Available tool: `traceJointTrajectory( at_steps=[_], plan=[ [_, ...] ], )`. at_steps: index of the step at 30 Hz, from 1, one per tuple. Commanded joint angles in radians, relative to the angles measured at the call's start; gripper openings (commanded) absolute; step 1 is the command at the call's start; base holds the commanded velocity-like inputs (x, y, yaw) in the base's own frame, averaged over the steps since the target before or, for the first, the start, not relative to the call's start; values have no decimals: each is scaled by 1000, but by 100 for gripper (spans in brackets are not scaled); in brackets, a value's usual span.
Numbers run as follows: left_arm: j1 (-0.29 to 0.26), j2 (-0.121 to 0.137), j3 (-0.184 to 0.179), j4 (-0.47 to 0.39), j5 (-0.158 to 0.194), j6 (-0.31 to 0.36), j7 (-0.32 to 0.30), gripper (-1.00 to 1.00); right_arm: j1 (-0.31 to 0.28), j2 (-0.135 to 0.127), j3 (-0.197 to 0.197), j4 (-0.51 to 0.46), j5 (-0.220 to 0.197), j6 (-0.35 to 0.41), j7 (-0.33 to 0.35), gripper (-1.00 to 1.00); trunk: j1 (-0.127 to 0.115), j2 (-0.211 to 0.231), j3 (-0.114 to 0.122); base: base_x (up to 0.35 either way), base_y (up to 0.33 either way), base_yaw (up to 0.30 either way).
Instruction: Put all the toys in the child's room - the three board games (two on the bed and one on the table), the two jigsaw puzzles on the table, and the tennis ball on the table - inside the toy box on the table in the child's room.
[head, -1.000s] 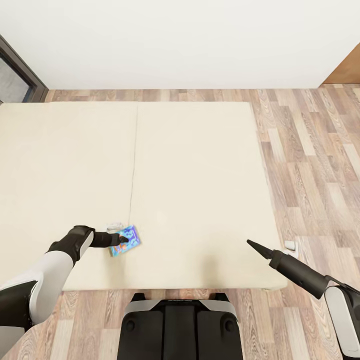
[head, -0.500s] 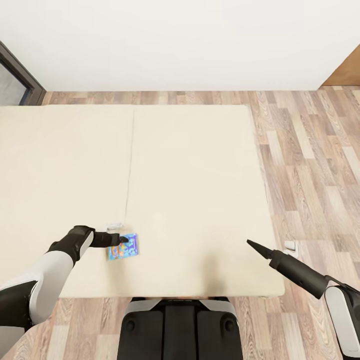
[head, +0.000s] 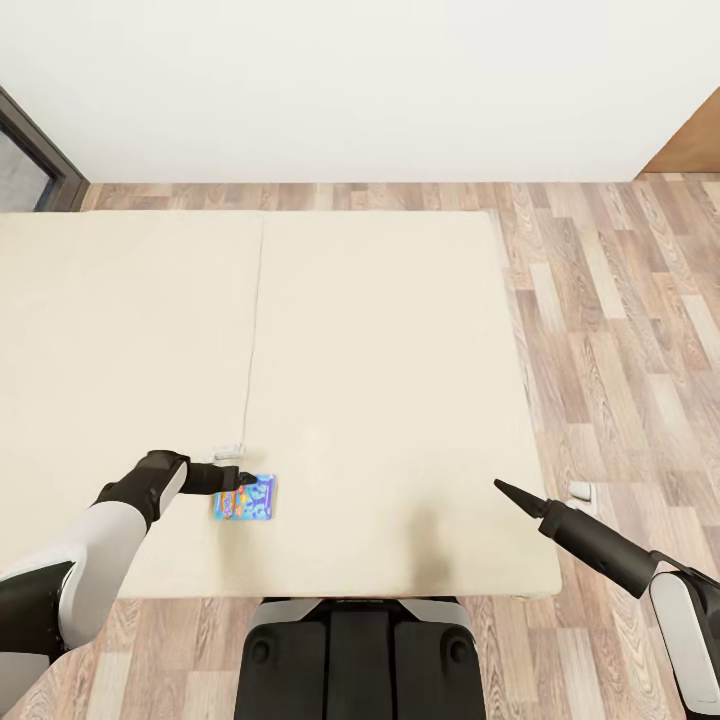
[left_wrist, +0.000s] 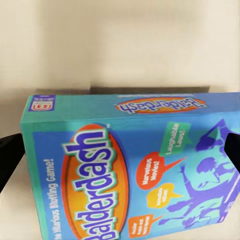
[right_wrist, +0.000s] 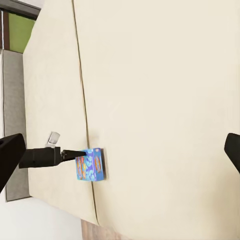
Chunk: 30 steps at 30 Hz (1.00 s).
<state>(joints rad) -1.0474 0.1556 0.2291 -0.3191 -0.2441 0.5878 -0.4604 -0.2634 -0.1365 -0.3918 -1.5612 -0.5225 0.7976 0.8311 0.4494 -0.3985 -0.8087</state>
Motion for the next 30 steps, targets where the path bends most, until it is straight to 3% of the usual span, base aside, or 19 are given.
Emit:
traceJointTrajectory(
  at_steps=[1,30],
  plan=[
    [0,-1,8,-1,-11,5,-7,100,0,0,-1,0,-2,5,2,100,1,-2,-1,0,-2,0],
    [0,-1,7,-2,-11,6,-7,100,0,0,-1,0,-2,5,2,100,1,-2,-1,-17,-6,0]
  ],
)
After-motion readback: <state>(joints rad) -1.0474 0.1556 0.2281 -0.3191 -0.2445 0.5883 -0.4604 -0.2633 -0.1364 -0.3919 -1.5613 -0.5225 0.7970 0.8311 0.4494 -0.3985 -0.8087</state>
